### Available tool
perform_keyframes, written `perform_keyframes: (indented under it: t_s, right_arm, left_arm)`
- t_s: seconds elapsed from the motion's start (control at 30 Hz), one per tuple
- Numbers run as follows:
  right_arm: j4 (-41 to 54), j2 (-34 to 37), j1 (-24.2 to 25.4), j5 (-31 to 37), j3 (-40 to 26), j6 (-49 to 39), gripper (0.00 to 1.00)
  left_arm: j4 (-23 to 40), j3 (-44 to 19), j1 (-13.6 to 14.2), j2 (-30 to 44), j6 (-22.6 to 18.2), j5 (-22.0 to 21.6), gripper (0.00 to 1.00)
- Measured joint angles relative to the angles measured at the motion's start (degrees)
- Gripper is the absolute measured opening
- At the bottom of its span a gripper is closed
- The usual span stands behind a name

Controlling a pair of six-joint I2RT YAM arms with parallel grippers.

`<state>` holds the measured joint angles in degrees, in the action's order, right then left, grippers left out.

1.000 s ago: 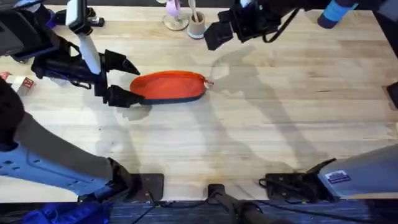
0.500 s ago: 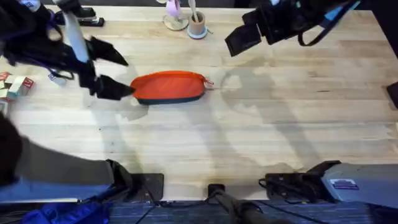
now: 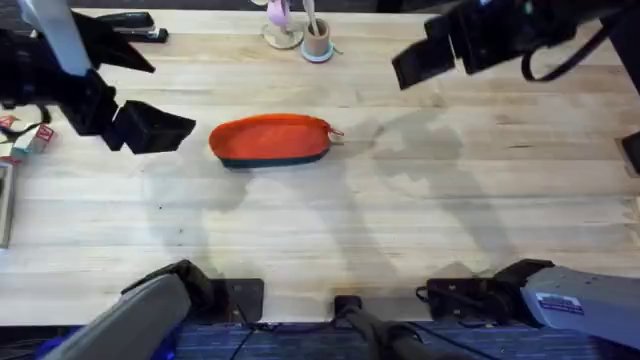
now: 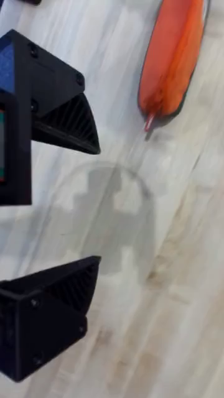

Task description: Unzip the bag, pick up the pens from the table one at a time and place them inside, then zip the bag closed.

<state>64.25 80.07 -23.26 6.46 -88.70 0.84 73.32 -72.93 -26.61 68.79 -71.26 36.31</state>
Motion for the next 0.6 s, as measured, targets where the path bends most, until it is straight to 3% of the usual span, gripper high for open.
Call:
perform_keyframes:
  t_s: [0.17, 0.33, 0.6]
  right_arm:
    - [-3.47, -3.46, 2.75, 0.02, 9.06, 0.55, 0.996]
    - [-7.65, -9.38, 3.80, 0.04, 17.40, 2.44, 0.996]
    - [-7.58, -11.95, 3.80, 0.04, 19.29, 5.10, 0.997]
  left_arm:
    - [0.02, 0.00, 0.00, -3.76, 6.44, -1.52, 0.994]
    - [0.02, 0.00, 0.00, -4.62, 16.99, -2.58, 0.995]
    - [0.07, 0.00, 0.02, -4.63, 34.17, -3.14, 0.995]
